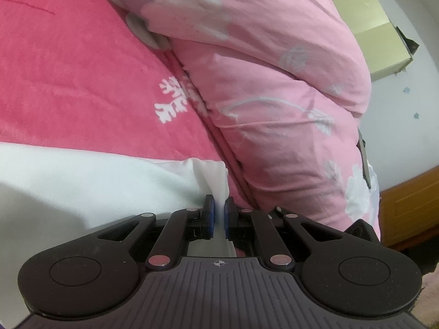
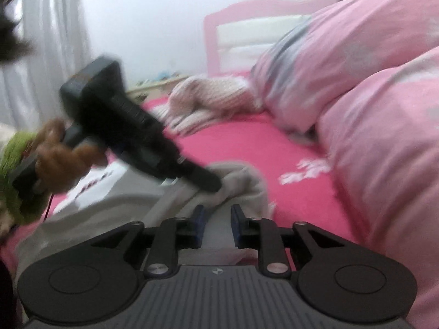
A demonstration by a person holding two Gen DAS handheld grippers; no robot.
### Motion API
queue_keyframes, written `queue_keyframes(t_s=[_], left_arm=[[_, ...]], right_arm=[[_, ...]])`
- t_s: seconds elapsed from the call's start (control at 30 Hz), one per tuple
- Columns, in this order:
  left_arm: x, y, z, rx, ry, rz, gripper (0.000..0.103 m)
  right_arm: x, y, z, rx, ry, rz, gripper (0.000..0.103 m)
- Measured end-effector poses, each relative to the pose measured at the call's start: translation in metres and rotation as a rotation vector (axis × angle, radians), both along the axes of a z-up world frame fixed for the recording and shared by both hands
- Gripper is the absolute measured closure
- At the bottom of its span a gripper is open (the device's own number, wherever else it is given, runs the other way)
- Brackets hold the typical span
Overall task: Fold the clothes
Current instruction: 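Hold the folded hem down with both closed grippers, then open both grippers and release the folded white shirt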
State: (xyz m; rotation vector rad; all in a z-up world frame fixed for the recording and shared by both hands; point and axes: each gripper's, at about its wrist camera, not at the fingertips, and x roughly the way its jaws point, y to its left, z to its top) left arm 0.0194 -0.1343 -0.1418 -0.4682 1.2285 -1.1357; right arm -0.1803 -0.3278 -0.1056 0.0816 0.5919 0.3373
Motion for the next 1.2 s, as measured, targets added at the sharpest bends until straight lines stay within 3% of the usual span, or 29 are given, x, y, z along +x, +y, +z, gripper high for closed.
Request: queue_keyframes(t_s=[0.07,0.13,0.43,0.67,0.77,0.9,1.0,1.1,1.2], left_arm=[[0.0,0.0,0.0,-0.001,0.002,0.001,0.098],[0.0,0.0,-0.001,-0.001,0.004,0.003,0.098],[0.0,0.001,-0.002,-0.007,0.01,0.008,0.098],[0.0,-0.001,-0.002,-0.004,0.002,0.001,0.098],[-0.002,-0.005,-0.005,0.012,-0.004,-0.003,0.096],[-0.008,-0.015,-0.011,0.062,-0.03,-0.008,0.083],[-0.014,-0.019,-0.015,0.075,-0.046,-0.006,0.076],[-0.02,-0.019,-0.011,0.067,-0.062,-0.002,0.062],[-0.025,-0.018,-0.006,0.057,-0.077,0.001,0.05]], right_arm=[[0.006,0.012,-0.016,-0.049,0.053,0.056,0.084],[0.003,0.017,-0.018,-0.082,0.021,0.073,0.084],[0.0,0.001,0.024,-0.135,-0.057,0.065,0.085],[0.024,-0.011,-0.005,-0.12,-0.011,-0.056,0.087],[0.034,-0.021,-0.014,-0.065,0.03,-0.108,0.087],[0.027,-0.033,-0.002,-0.033,0.04,-0.179,0.087],[0.017,-0.031,0.008,-0.1,0.04,-0.205,0.087],[0.012,-0.024,0.023,-0.161,-0.019,-0.225,0.087],[0.015,-0.028,0.04,-0.075,-0.077,-0.236,0.087]])
